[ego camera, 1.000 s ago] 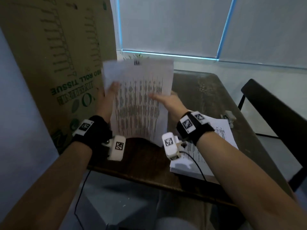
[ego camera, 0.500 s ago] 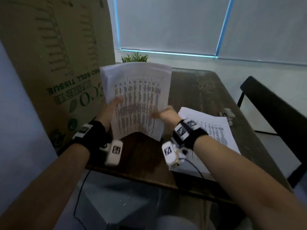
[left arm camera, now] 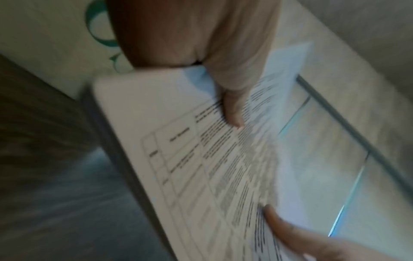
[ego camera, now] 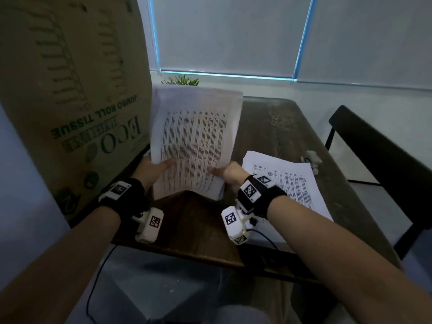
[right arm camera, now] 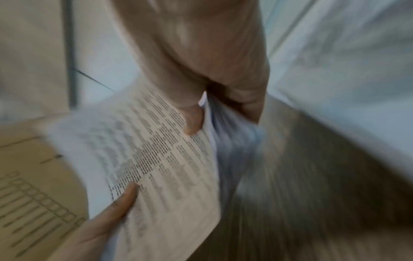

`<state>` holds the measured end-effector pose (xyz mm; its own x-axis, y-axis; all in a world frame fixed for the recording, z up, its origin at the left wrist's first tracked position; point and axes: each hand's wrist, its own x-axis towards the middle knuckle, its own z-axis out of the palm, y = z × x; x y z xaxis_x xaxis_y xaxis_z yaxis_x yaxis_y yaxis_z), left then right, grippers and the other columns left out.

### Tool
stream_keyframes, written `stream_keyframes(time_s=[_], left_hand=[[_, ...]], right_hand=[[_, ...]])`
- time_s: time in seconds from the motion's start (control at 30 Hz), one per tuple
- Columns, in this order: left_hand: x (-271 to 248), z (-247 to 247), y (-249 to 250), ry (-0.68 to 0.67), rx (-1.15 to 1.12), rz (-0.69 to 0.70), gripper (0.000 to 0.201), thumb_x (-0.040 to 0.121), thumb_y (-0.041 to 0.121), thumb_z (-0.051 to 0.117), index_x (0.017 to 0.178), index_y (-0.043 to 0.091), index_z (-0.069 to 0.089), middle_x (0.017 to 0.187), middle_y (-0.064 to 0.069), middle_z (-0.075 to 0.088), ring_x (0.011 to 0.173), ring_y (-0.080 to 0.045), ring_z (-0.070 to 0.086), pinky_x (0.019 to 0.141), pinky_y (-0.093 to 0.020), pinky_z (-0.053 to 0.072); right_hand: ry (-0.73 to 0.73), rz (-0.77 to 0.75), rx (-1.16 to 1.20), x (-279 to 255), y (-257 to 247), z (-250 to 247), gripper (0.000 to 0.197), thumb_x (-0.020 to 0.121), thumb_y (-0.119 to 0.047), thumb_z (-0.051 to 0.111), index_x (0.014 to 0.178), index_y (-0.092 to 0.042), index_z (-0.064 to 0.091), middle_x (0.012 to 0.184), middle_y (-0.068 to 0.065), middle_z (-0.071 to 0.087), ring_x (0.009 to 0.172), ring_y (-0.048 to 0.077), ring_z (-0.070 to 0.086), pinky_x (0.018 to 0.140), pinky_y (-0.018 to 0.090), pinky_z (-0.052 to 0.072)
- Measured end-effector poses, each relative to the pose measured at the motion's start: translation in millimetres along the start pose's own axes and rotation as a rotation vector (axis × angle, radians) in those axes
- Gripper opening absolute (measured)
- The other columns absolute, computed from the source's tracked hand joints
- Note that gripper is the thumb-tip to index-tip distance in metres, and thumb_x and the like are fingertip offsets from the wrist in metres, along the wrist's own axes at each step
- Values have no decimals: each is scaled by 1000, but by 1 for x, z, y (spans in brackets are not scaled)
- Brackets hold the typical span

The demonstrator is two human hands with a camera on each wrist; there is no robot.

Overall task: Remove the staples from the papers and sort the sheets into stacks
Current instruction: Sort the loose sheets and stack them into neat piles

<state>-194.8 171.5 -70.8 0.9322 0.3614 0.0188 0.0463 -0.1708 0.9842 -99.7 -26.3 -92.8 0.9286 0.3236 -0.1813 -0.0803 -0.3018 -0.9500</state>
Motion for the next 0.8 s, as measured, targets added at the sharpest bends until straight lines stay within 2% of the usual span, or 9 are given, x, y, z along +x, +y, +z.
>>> stream_keyframes(time_s=[0.07, 0.17, 0.27, 0.37, 0.47, 0.53, 0.57, 0.67, 0.8], left_hand=[[-4, 9, 18, 47, -4, 53, 32, 85, 24, 68, 115, 14, 62, 104, -5, 68, 93, -20, 66, 88, -41, 53], [-11, 35, 36, 37, 1, 61, 25, 87, 17, 65, 111, 11, 59, 95, -3, 69, 80, -14, 68, 70, -32, 58], [-20, 68, 41, -79, -72, 27, 24, 90, 9, 60, 114, 10, 57, 106, -9, 68, 78, -14, 68, 57, -23, 56], [-32, 108, 43, -140, -57, -1, 29, 93, 7, 56, 121, 0, 55, 109, -10, 65, 71, -10, 65, 49, -15, 51], [-40, 144, 37, -209, -23, -21, 26, 94, 6, 54, 118, -5, 55, 101, -11, 64, 53, -4, 64, 42, -9, 46], [-43, 162, 32, -245, 12, -40, 28, 94, 7, 55, 118, -8, 56, 106, -16, 64, 52, -4, 63, 42, -9, 45], [-45, 168, 30, -257, 36, -50, 29, 94, 8, 56, 117, -8, 57, 107, -16, 64, 57, -7, 62, 41, -8, 44], [-47, 179, 25, -312, 84, -69, 27, 92, 11, 59, 114, -6, 59, 102, -13, 65, 60, -7, 63, 43, -10, 46], [-48, 184, 16, -338, 160, -78, 25, 91, 14, 61, 110, -1, 60, 103, -12, 68, 70, -12, 65, 52, -18, 49]], right_hand=[[70, -80, 54, -9, -7, -17, 36, 91, -24, 68, 120, -2, 61, 116, 12, 69, 94, 26, 68, 73, 36, 59], [189, -167, -2, -28, -19, -60, 28, 93, -28, 66, 108, -4, 62, 105, 10, 72, 84, 20, 70, 72, 33, 59], [153, -46, -115, -59, -18, -107, 39, 93, -37, 65, 107, -1, 63, 94, 9, 71, 69, 19, 66, 54, 28, 52], [87, 53, -37, -96, -6, -144, 30, 96, -31, 61, 102, -2, 64, 81, 9, 65, 50, 13, 56, 39, 20, 43], [94, 120, -28, -131, 1, -170, 17, 97, -19, 60, 88, -4, 62, 63, 4, 67, 48, 12, 57, 39, 19, 44], [131, 155, -33, -146, 8, -182, 18, 97, -14, 59, 83, -5, 59, 51, -1, 64, 41, 8, 56, 38, 17, 42], [150, 175, -41, -150, 12, -187, 18, 97, -14, 59, 83, -3, 59, 51, 0, 64, 41, 9, 56, 40, 17, 41], [177, 244, -44, -156, 25, -195, 15, 96, -16, 61, 92, -2, 62, 78, 7, 68, 65, 16, 62, 54, 25, 50], [161, 309, -73, -155, 39, -197, 18, 95, -20, 63, 96, -2, 63, 89, 8, 69, 76, 18, 64, 56, 26, 54]])
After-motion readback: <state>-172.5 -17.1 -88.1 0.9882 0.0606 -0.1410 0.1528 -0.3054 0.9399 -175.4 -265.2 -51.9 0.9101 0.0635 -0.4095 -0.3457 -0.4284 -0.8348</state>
